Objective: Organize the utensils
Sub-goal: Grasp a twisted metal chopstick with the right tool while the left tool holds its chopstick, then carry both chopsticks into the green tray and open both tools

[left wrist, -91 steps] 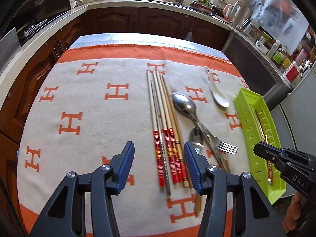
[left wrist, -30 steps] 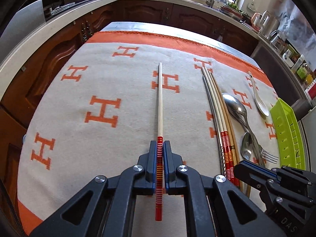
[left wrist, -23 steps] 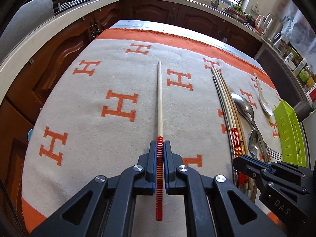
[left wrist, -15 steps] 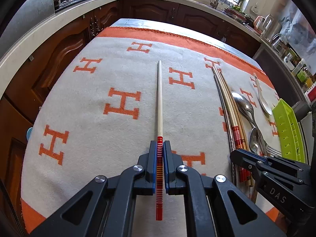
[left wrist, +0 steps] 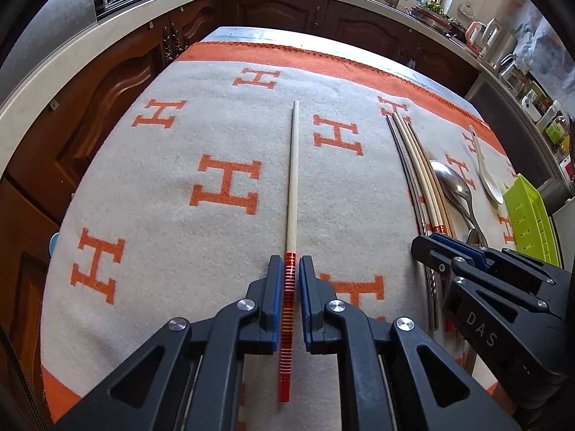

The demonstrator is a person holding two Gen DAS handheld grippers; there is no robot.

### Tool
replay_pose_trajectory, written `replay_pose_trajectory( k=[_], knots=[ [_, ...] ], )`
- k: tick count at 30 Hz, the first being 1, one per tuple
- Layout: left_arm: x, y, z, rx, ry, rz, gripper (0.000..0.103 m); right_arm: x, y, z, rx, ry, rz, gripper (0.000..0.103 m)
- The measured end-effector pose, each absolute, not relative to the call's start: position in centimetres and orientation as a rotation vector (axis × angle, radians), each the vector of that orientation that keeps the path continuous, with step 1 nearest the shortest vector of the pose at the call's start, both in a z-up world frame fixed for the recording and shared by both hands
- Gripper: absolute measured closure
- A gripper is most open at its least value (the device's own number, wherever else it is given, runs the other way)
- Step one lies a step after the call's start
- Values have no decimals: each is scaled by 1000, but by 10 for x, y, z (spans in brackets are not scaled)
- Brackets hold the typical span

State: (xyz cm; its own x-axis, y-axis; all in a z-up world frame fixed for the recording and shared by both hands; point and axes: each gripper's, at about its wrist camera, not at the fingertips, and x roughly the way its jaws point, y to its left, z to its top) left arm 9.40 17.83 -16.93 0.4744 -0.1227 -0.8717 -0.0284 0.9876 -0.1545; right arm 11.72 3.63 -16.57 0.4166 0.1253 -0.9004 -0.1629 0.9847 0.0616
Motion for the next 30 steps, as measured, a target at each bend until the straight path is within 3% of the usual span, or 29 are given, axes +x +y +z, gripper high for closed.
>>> replay_pose_trajectory(
  k=[3, 9, 11, 14, 30],
  knots=[
    [96, 177, -169, -146, 1078, -58, 93, 120, 39, -166, -57, 1116, 178, 85],
    [99, 176, -168, -139, 1077, -55, 93, 126, 43, -167, -74, 1091, 156, 85],
    [99, 176, -168, -141, 1077, -52, 94, 125, 43, -167, -72, 1091, 153, 86],
    [101, 177, -169, -151, 1077, -40, 99, 126, 39, -167, -51, 1094, 151, 97],
    [90, 161, -136, -235, 1034, -115, 100, 100, -14, -125, 235, 1049, 286, 98]
  ],
)
